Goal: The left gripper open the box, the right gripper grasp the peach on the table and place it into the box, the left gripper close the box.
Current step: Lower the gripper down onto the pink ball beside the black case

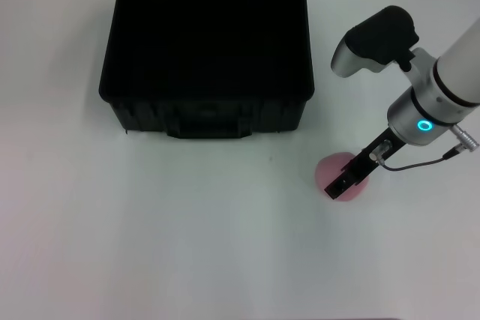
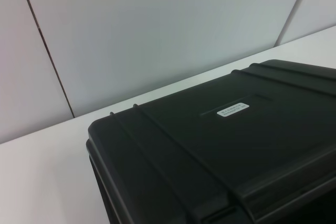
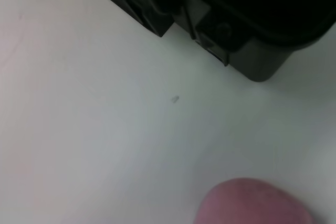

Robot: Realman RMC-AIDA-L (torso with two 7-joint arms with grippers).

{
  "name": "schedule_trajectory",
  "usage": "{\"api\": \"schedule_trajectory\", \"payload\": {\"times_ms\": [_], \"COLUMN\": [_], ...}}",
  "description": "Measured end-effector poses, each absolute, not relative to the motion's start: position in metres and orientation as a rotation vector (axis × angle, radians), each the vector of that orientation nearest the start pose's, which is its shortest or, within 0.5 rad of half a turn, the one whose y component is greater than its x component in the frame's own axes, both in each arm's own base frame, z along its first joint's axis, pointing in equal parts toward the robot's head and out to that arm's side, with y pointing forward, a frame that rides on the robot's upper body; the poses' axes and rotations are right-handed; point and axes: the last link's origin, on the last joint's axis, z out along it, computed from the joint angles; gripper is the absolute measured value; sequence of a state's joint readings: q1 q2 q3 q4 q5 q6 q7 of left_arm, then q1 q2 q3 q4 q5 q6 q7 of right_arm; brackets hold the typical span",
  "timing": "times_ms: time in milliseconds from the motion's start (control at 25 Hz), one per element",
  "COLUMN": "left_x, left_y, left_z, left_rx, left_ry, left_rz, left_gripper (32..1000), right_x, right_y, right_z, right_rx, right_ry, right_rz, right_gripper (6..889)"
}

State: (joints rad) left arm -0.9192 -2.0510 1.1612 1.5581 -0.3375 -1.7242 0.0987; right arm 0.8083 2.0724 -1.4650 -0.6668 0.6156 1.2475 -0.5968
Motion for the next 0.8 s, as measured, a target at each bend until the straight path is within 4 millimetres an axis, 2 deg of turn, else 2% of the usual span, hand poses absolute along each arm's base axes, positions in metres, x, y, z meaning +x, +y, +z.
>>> {"api": "schedule_trajectory", "payload": {"times_ms": [600, 800], "left_x": [-0.0697, -0.07], "left_y": [0.4033, 0.4034], "left_z": [0.0863, 0.086], "left_rx": [-2.166, -2.167], "left_ry": [-1.113, -1.113], "left_rz": [0.191, 0.193], "left_gripper": [490, 490], "right_x": [0.2382, 0.2382], "right_y": [0.3637, 0.3642], "right_z": [-0.0741, -0.0739], "right_rx": [-2.58, -2.578], "right_ry": [1.166, 1.164], "right_rz": [-0.68, -0.678], "right_gripper": [851, 690]}}
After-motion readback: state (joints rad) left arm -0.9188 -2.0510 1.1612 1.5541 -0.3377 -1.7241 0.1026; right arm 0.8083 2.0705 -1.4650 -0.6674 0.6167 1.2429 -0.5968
